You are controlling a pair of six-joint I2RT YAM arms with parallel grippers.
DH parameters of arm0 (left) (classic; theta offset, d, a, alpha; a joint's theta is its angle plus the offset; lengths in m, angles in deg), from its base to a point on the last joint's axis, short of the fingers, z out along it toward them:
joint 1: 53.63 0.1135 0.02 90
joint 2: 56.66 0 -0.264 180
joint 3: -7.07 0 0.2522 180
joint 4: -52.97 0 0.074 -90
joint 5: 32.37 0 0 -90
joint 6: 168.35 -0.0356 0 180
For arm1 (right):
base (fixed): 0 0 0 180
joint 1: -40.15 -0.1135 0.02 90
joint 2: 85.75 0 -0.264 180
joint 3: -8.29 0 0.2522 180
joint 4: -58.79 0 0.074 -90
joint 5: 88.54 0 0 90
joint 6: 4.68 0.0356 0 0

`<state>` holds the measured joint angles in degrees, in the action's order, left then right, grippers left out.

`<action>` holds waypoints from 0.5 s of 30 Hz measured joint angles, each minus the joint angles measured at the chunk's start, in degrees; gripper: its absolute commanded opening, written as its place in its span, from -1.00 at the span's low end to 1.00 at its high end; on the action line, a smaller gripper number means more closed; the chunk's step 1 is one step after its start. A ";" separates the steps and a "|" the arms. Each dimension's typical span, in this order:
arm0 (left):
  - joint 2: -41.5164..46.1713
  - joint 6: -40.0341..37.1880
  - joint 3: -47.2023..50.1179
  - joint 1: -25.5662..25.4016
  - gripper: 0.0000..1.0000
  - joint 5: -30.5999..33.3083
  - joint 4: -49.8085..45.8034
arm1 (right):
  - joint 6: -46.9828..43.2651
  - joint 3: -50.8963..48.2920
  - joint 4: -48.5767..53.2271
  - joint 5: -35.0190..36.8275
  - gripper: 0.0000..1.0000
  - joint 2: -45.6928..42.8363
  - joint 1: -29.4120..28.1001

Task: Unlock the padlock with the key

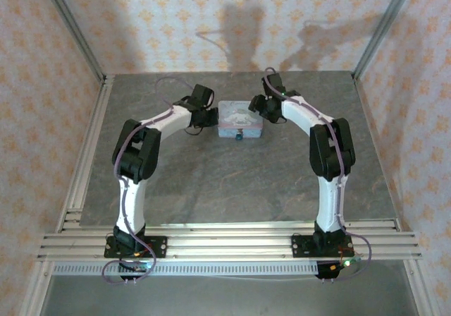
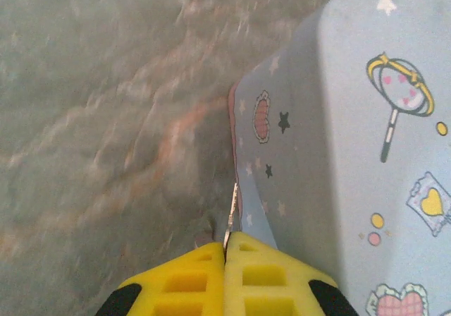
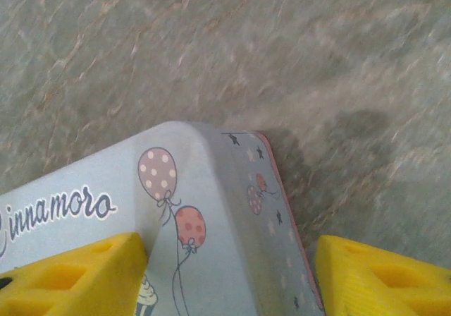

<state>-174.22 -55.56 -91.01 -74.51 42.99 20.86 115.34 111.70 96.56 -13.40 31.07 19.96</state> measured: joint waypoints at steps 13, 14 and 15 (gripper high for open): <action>18.05 0.02 21.77 1.05 -1.00 1.79 3.30 | 4.90 -13.09 -1.60 0.68 0.46 -10.23 -7.56; 18.95 0.02 22.43 1.36 -1.00 1.86 3.45 | 4.83 -13.53 -0.85 1.42 0.47 -11.17 -7.76; 19.82 0.02 23.02 1.64 -1.00 1.88 3.52 | 4.70 -13.97 -0.17 2.23 0.47 -12.24 -7.80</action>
<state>-154.40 -55.54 -67.99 -72.88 44.87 24.38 120.04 97.73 96.38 -11.17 18.83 12.16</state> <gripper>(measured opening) 0.048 0.732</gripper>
